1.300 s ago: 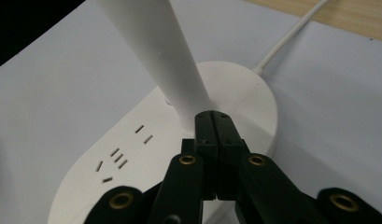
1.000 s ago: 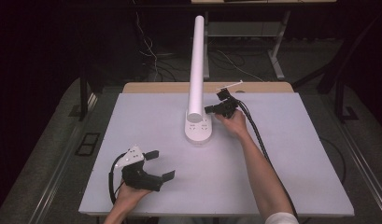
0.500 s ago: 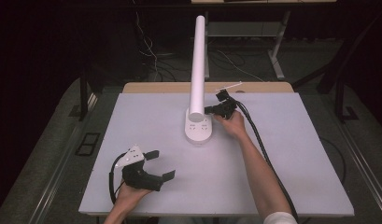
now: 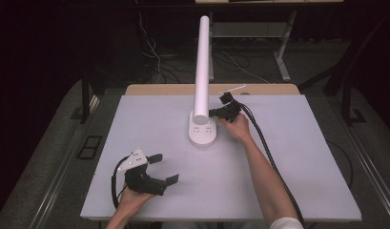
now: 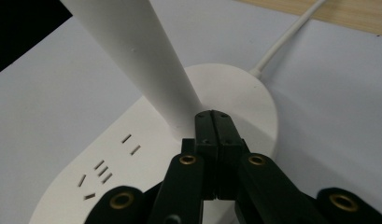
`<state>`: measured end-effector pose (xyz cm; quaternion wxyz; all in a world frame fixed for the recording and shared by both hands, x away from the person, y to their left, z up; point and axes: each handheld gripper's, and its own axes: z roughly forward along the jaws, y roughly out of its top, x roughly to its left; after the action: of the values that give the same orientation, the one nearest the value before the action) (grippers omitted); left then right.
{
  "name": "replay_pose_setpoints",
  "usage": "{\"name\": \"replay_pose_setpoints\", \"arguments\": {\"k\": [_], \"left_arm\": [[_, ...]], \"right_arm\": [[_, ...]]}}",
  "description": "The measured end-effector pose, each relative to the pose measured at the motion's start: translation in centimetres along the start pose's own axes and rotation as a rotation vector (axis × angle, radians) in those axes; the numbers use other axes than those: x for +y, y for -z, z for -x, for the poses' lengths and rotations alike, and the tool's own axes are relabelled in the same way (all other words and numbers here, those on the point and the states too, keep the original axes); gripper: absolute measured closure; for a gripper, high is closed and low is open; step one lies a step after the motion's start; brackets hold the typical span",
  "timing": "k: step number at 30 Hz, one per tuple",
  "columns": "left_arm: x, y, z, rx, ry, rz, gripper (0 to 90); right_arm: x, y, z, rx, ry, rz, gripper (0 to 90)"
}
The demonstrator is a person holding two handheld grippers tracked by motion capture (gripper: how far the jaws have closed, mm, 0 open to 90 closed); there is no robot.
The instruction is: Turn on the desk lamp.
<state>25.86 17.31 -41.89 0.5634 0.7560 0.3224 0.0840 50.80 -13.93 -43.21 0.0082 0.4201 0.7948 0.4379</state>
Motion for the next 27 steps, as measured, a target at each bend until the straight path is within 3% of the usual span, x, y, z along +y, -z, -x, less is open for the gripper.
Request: {"name": "replay_pose_setpoints", "arguments": {"k": [10, 27], "left_arm": [[0.0, 0.0, 0.0, 0.0, 0.002, 0.0, 0.0], [0.0, -0.1, 0.1, 0.001, 0.002, -0.002, 0.0]], "right_arm": [[0.1, 0.3, 0.1, -0.02, 0.001, -0.011, 89.8], [0.6, 2.6, -0.5, -0.024, 0.038, -0.004, 89.8]]}}
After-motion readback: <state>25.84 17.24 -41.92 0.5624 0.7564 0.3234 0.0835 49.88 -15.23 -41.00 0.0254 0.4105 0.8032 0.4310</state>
